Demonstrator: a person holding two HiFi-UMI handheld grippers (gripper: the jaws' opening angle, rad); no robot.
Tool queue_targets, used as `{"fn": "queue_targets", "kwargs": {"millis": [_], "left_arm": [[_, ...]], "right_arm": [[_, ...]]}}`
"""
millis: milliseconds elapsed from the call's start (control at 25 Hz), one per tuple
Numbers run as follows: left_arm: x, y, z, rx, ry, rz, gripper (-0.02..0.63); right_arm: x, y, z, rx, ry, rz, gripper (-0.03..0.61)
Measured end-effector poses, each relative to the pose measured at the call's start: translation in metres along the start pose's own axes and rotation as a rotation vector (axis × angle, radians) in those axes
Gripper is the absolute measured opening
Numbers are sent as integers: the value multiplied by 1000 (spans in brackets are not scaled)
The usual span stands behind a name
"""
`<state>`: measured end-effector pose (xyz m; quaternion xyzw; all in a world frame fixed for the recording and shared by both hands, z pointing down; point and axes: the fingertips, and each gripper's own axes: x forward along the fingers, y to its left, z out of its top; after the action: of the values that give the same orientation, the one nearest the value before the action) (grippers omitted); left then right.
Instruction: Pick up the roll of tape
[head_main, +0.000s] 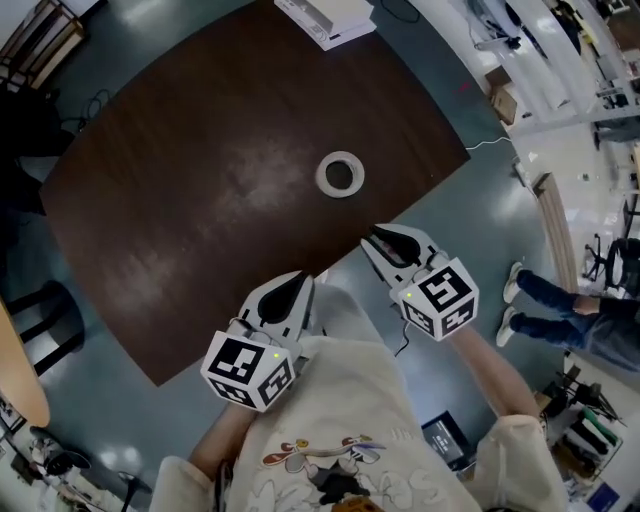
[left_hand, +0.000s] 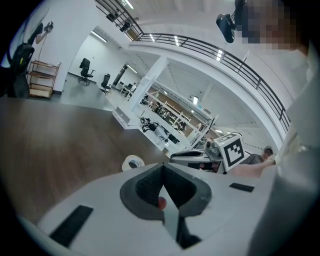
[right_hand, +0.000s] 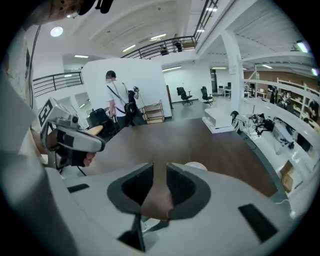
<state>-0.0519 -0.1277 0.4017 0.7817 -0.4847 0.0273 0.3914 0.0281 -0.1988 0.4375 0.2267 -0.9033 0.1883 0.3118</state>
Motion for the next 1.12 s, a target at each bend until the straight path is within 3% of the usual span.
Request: {"fn": "queue_targets", "kwargs": {"millis": [400, 800, 1120], "left_arm": [[16, 29, -12, -94, -49, 53, 6], [34, 64, -27, -132, -46, 198, 6], [50, 90, -38, -161, -12, 224, 6]], "right_arm": [[80, -31, -31, -273, 200, 80, 144], [132, -59, -51, -414, 327, 130, 169], [170, -60, -69, -464, 427, 164, 173]]}}
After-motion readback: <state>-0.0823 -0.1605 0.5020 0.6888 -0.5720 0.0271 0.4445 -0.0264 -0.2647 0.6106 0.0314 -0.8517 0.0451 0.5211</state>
